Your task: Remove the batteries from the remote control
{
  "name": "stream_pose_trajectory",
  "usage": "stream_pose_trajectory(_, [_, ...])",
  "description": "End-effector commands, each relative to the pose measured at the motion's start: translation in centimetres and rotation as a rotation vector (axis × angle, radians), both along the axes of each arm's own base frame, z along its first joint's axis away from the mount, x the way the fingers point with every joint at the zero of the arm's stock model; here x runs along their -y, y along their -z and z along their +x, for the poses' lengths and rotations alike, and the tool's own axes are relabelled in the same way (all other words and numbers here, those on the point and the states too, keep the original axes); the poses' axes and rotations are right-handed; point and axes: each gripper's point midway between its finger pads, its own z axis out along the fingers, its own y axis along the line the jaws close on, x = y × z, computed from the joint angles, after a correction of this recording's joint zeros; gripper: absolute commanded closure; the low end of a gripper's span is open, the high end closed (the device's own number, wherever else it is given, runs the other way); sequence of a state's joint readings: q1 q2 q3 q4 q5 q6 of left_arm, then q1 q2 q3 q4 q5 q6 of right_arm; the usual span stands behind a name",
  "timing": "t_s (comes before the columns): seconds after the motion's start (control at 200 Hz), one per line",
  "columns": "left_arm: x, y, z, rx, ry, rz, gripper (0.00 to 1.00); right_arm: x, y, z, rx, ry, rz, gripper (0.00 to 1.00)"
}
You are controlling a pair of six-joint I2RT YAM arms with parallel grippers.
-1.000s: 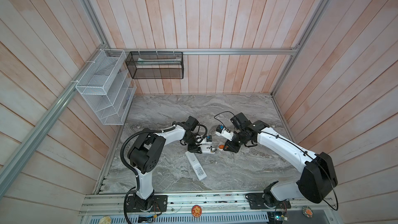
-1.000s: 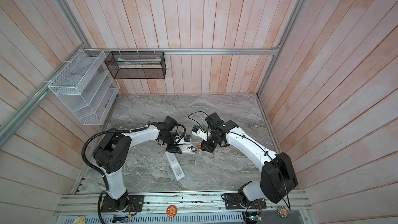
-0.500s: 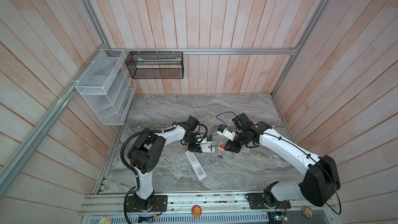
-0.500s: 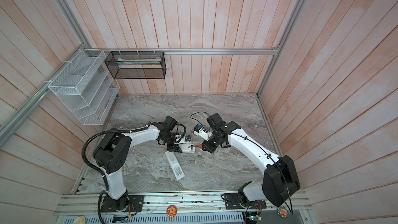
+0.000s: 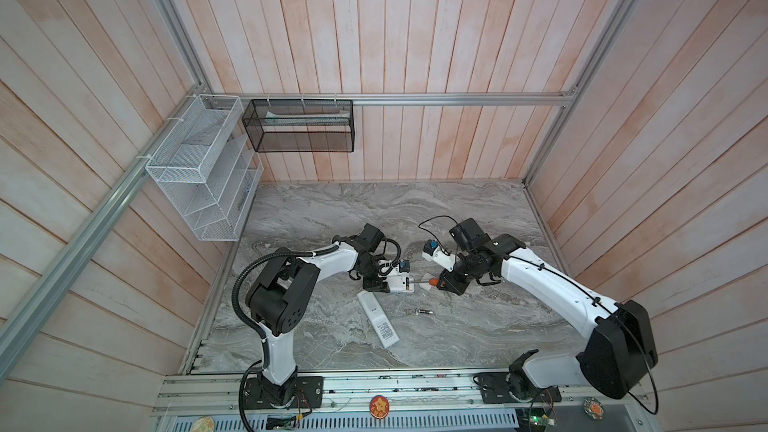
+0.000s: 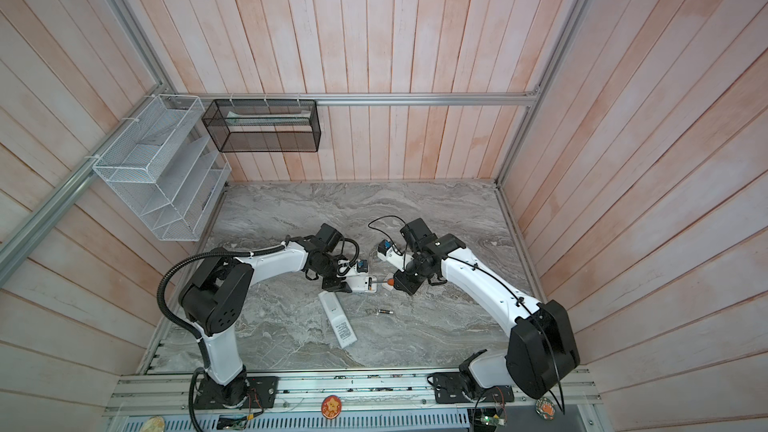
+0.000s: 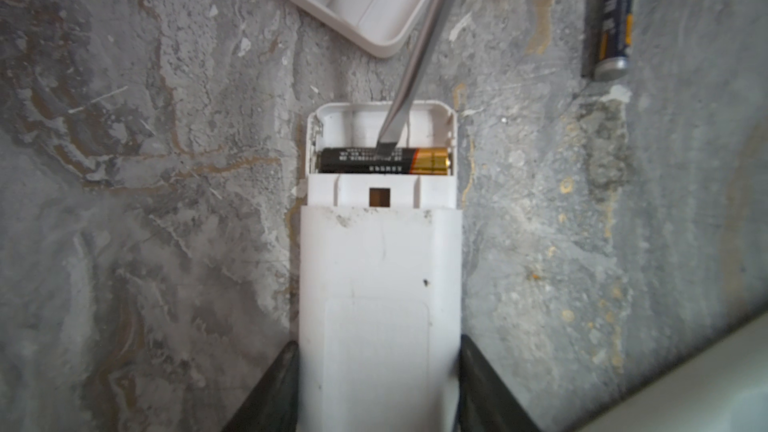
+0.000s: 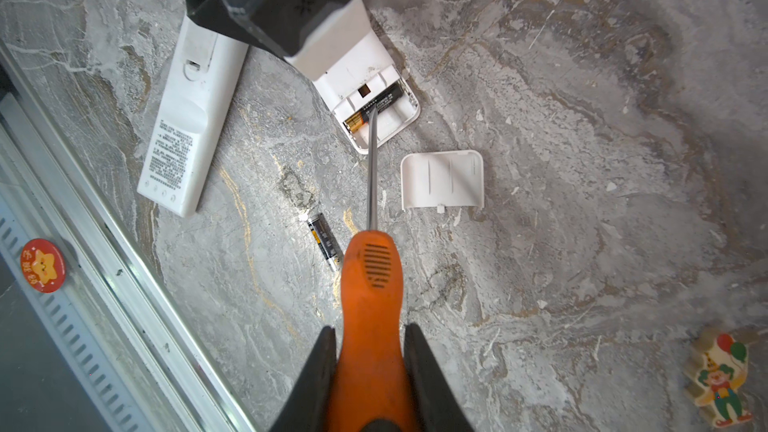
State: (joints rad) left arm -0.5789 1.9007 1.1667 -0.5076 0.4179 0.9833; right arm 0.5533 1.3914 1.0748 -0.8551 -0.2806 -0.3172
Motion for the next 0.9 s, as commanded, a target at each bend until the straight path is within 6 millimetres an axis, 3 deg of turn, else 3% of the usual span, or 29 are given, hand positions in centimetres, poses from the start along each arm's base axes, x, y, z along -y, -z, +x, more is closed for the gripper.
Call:
stream_pose_trajectory(0.0, [-1.2, 1.0, -0.7, -0.019, -0.009, 0.05, 0.74, 0.8, 1.0, -0.2, -0.019, -0.001, -0.041, 1.0])
stream_pose_trajectory(0.36, [-1.0, 1.0, -1.1, -0.036, 0.0, 0.038, 0.74, 0.7, 2.3, 0.0, -0.036, -0.01, -0.02, 1.0])
stream_pose_trajectory(0.62, [-0.6, 0.6, -1.6, -0.061, 0.011, 0.011, 0.74, -0.7, 1.5, -0.3, -0.044, -0.053, 0.066, 1.0])
stream_pose_trajectory(0.895, [-0.7, 0.8, -1.4, -0.062, 0.007, 0.018, 0.74, -0.6, 1.1, -0.8, -0.05, -0.04, 0.079, 1.0])
